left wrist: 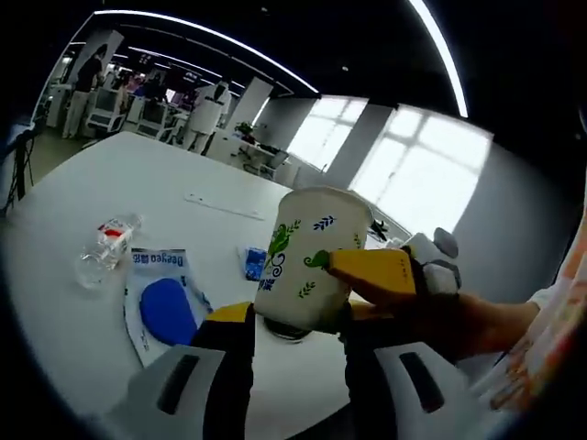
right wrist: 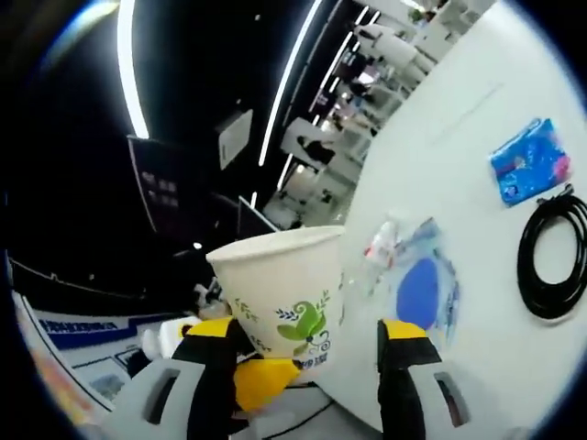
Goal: Arrange the tabletop items into an orderly group along one side of the table until the central work area is clear of visible clutter.
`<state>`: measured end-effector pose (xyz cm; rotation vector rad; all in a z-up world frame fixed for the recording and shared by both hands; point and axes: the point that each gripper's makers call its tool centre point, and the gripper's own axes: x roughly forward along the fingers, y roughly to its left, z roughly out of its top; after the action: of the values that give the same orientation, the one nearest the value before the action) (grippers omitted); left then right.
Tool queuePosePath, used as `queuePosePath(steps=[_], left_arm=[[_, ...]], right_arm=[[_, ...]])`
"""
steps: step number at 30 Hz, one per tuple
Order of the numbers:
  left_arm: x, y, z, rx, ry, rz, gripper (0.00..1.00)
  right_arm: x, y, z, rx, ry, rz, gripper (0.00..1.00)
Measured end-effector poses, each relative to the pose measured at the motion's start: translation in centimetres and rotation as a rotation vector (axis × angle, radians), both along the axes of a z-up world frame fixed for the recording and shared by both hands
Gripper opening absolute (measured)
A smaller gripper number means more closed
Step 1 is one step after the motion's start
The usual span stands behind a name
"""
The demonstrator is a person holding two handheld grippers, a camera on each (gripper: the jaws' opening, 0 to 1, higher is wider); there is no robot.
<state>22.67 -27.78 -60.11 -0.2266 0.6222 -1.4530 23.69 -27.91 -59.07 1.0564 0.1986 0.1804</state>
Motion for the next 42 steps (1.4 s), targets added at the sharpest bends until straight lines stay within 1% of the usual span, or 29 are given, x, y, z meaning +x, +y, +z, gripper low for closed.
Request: queuePosePath(steps=[1, 2, 3, 4, 8, 9, 12, 17, 19, 20, 21, 23, 24, 26, 28, 29, 30, 32, 33, 34, 35, 37, 38, 39, 40, 41, 42], left_arm=[[-0.3, -0.1, 0.1, -0.004, 0.004, -0.008, 0.36], [-0.4, -0.1, 0.1, -0.005, 0.004, -0.01, 0.36], [-0.2, -0.5, 0.6, -0.04, -0.009, -0.006, 0.36], [-0.5, -0.3, 0.3, -0.022, 0.006, -0.012, 0.36], [-0.9, -0.5, 0.8, -0.048, 0.006, -0.025, 0.36], [-1.1, -0.4, 0.9, -0.057, 0.001, -0.033, 0.36], [-1.7, -0.3, 0.9, -0.065, 0.003, -0.052, 0.36], [-2.7, -0.5, 0.7, -0.057, 0.011, -0.104, 0.36], [-2.8, -0.6, 0.8, -0.057, 0.01, -0.108, 0.34], [-2.8, -0.6, 0.7, -0.052, 0.012, -0.108, 0.31], [-2.7, -0.4, 0.2, -0.031, 0.019, -0.1, 0.3], [-2.5, -0.1, 0.1, -0.024, 0.003, -0.099, 0.3], [-2.4, 0.1, 0.1, -0.022, -0.006, -0.095, 0.31], [-1.6, 0.6, 0.2, -0.014, -0.027, -0.08, 0.35], [-0.5, 1.2, 0.8, -0.025, -0.05, -0.058, 0.41], [-0.2, 1.3, 1.3, -0.038, -0.054, -0.056, 0.48], [0.0, 1.4, 2.2, -0.057, -0.07, -0.072, 0.54], [-0.2, 1.2, 3.6, -0.078, -0.122, -0.115, 0.66], [-0.5, 0.9, 4.5, -0.086, -0.163, -0.151, 0.7], [-0.9, 0.6, 5.1, -0.09, -0.188, -0.178, 0.73], [-1.7, 0.0, 5.8, -0.102, -0.215, -0.227, 0.77], [-3.2, -1.1, 6.6, -0.101, -0.249, -0.305, 0.81], [-3.7, -1.6, 6.7, -0.096, -0.255, -0.327, 0.81], [-4.0, -2.1, 6.8, -0.096, -0.253, -0.336, 0.8], [-4.4, -2.9, 6.8, -0.089, -0.229, -0.344, 0.79], [-4.8, -3.2, 6.7, -0.084, -0.215, -0.367, 0.8], [-5.1, -3.7, 6.5, -0.079, -0.215, -0.39, 0.81]], right_arm=[[0.0, 0.0, 0.5, 0.003, -0.025, 0.002, 0.44], [0.0, 0.1, 0.8, 0.003, -0.033, 0.005, 0.44], [-0.1, -0.4, 0.5, -0.045, -0.022, -0.016, 0.43], [-0.1, -0.2, 0.9, -0.054, -0.033, -0.005, 0.42], [-0.5, -0.1, 1.5, -0.094, -0.043, -0.008, 0.42], [-0.6, -0.1, 1.7, -0.125, -0.053, -0.008, 0.42], [-1.1, 0.1, 1.8, -0.184, -0.053, -0.001, 0.41], [-1.9, -0.3, 1.7, -0.261, -0.059, 0.001, 0.41], [-2.1, -0.9, 1.8, -0.323, -0.058, -0.014, 0.41], [-2.1, -1.4, 1.8, -0.367, -0.058, -0.025, 0.41], [-2.3, -1.6, 1.9, -0.392, -0.058, -0.027, 0.4], [-2.5, -2.4, 1.8, -0.437, -0.045, -0.042, 0.4], [-2.7, -2.7, 1.8, -0.463, -0.042, -0.048, 0.4], [-3.2, -3.5, 1.7, -0.542, -0.026, -0.058, 0.4], [-3.7, -4.1, 1.5, -0.615, -0.003, -0.055, 0.4], [-4.1, -4.3, 1.1, -0.676, 0.018, -0.039, 0.4], [-4.3, -4.4, 0.9, -0.715, 0.027, -0.025, 0.4], [-4.7, -4.0, 0.3, -0.8, 0.046, 0.029, 0.4], [-4.8, -3.8, 0.2, -0.824, 0.05, 0.048, 0.4], [-4.8, -3.5, 0.1, -0.838, 0.049, 0.061, 0.4], [-4.6, -3.0, 0.4, -0.829, 0.03, 0.066, 0.41], [-4.4, -2.1, 0.7, -0.808, 0.003, 0.092, 0.41], [-4.2, -1.4, 0.8, -0.82, -0.013, 0.119, 0.41], [-4.2, -1.2, 0.9, -0.842, -0.023, 0.134, 0.41], [-4.1, -0.9, 0.9, -0.864, -0.026, 0.149, 0.41], [-4.1, -0.7, 0.9, -0.872, -0.03, 0.159, 0.41], [-4.0, -0.4, 1.0, -0.883, -0.037, 0.173, 0.41]])
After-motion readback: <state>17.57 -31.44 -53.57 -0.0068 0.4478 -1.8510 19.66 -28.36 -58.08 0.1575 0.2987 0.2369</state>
